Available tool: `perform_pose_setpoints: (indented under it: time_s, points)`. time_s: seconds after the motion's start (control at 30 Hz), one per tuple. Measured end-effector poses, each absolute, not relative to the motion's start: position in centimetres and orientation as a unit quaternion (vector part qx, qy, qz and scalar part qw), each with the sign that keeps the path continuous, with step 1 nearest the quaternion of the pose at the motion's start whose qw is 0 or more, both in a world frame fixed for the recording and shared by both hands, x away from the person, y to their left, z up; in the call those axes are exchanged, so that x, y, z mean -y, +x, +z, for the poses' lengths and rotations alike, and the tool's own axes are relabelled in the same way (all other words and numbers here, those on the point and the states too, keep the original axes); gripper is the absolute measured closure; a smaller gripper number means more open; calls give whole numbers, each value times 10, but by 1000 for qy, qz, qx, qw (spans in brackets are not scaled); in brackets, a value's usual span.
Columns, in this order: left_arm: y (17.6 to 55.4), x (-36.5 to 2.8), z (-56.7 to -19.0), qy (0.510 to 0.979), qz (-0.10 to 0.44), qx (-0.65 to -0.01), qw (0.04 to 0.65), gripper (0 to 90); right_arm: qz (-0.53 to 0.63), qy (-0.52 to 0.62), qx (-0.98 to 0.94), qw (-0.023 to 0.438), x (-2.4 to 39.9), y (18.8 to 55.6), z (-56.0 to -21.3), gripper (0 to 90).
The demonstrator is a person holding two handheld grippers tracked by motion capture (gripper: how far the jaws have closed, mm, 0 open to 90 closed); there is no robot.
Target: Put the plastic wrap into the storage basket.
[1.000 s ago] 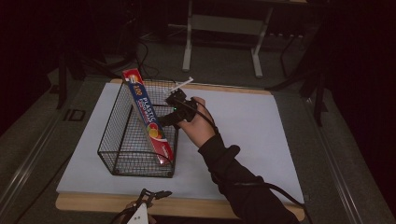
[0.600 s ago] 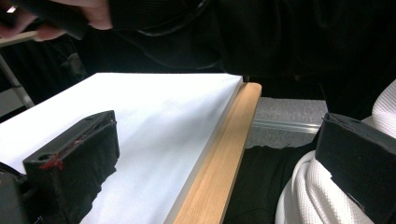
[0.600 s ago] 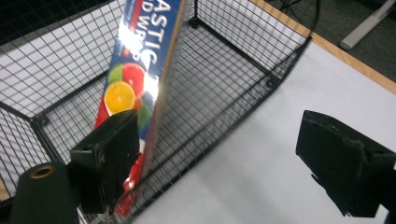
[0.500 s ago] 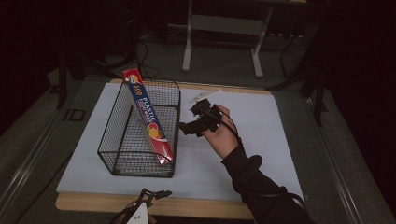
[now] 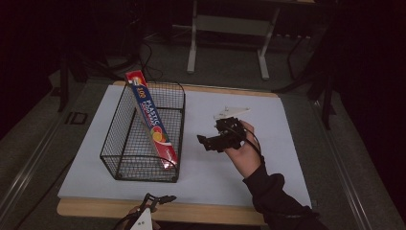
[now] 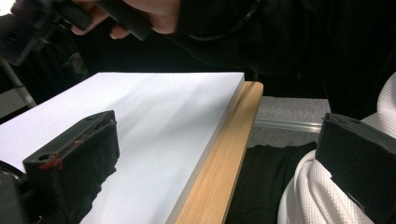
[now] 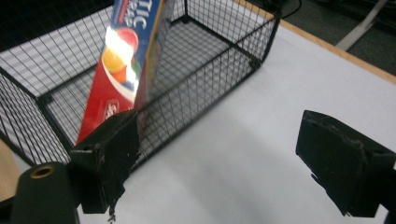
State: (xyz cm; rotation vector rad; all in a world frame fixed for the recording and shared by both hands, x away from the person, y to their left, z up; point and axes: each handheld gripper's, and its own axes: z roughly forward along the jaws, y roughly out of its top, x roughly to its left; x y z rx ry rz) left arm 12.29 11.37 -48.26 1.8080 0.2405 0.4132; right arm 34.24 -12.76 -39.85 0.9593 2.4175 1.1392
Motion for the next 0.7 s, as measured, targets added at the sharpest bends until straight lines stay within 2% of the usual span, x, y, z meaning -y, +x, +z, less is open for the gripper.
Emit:
perform_pose_setpoints:
  time_s: [0.7]
  points:
    - [123,-112,-483,780,179,-101,591,1,400,370,-828,134,193,306,-451,136]
